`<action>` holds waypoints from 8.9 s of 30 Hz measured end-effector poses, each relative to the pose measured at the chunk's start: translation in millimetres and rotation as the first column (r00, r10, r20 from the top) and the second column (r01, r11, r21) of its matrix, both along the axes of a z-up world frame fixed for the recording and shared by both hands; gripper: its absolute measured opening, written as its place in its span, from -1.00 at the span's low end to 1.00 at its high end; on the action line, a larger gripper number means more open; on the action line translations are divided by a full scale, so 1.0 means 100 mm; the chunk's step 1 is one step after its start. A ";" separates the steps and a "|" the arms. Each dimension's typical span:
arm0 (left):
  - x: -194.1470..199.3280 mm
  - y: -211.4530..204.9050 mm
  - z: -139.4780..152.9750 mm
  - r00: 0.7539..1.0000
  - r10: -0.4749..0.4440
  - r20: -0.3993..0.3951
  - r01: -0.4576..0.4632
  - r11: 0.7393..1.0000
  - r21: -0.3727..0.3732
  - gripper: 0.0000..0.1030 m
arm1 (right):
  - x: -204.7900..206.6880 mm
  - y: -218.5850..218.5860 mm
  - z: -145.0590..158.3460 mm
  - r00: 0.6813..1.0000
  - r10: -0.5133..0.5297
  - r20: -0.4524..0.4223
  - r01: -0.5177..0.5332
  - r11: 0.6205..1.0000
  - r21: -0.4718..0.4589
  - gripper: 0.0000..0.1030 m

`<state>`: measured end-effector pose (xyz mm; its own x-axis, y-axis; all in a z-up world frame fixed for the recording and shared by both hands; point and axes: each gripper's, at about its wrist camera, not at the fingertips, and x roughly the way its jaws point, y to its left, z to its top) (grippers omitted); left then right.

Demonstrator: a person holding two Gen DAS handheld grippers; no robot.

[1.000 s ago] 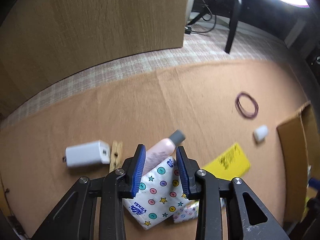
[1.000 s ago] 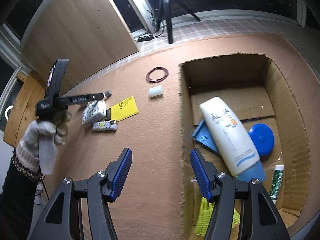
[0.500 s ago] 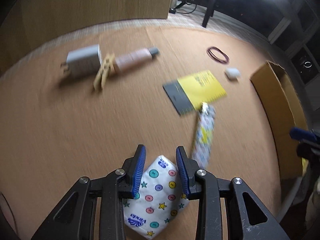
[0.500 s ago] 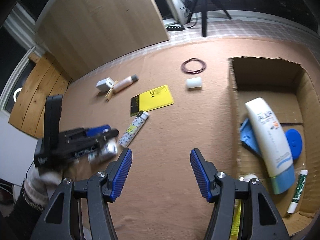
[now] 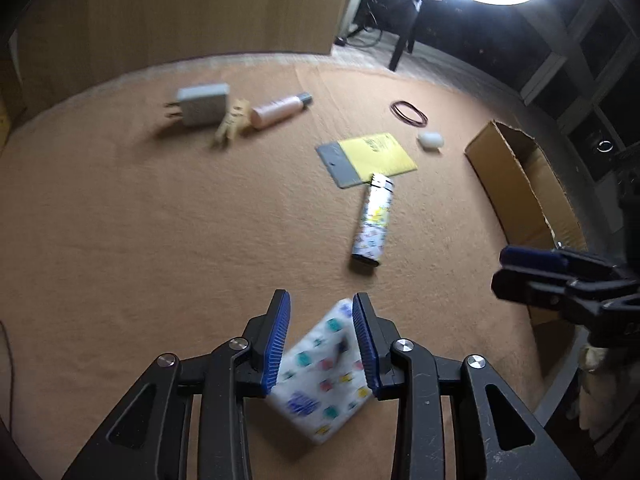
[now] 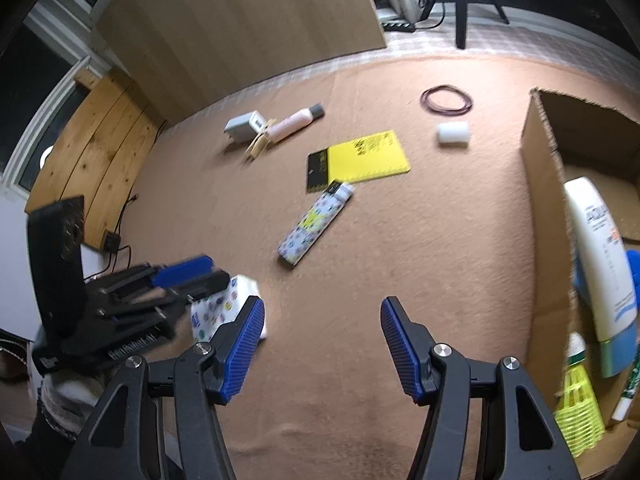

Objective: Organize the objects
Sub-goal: 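Grasp the tissue pack with the right tool while the left tool releases it, then carry the tissue pack with the right tool into the box and release, then grasp the wooden clothespin with the left tool while the right tool grasps the patterned lighter, then carry the clothespin and lighter into the box and open both tools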

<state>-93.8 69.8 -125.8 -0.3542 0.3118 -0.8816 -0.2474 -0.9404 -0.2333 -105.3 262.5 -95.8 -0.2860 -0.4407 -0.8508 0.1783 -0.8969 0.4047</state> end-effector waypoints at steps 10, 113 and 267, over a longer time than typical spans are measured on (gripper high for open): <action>0.20 -0.26 -0.15 0.996 -0.041 0.076 0.034 0.996 0.086 -0.22 | 0.22 -0.32 -0.24 0.993 0.080 0.085 -0.074 0.995 -0.070 -0.10; -0.01 1.80 0.61 0.920 -0.380 -0.093 0.386 0.921 0.053 0.12 | 0.39 1.50 0.63 0.923 -0.348 -0.166 0.363 0.929 0.074 0.11; -0.43 2.65 0.59 0.884 -0.439 -0.159 0.443 0.897 -0.015 -0.60 | 0.71 1.85 0.42 0.889 -0.414 -0.195 0.450 0.871 0.199 -0.16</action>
